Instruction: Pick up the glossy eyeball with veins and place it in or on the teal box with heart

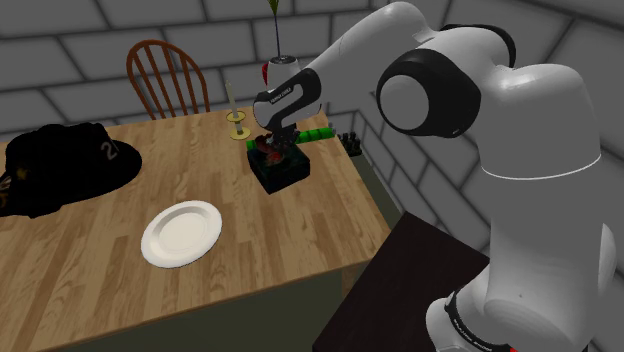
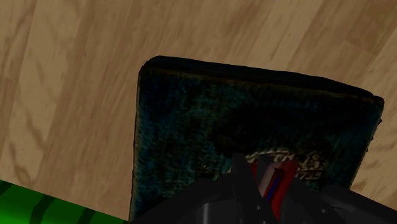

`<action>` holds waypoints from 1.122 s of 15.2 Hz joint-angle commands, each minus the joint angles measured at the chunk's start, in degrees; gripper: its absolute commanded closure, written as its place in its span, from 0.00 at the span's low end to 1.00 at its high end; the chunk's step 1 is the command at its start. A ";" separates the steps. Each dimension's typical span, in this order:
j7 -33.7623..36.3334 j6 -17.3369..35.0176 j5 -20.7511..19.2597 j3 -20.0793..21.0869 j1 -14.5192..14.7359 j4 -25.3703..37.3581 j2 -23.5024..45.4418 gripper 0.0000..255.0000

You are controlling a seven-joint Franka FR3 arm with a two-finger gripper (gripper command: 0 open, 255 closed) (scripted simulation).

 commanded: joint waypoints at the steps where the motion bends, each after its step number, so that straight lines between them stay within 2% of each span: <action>1: 0.01 0.01 0.00 -0.01 -0.01 -0.01 0.09 1.00; 2: 0.00 0.03 0.00 -0.01 -0.01 -0.03 0.08 0.00; 7: 0.01 0.01 0.00 -0.01 -0.01 -0.01 0.09 0.00; 11: 0.19 -4.65 -0.32 -0.28 0.02 -0.34 -4.91 0.00; 17: 0.19 -4.65 -0.32 -0.28 0.02 -0.34 -4.91 0.00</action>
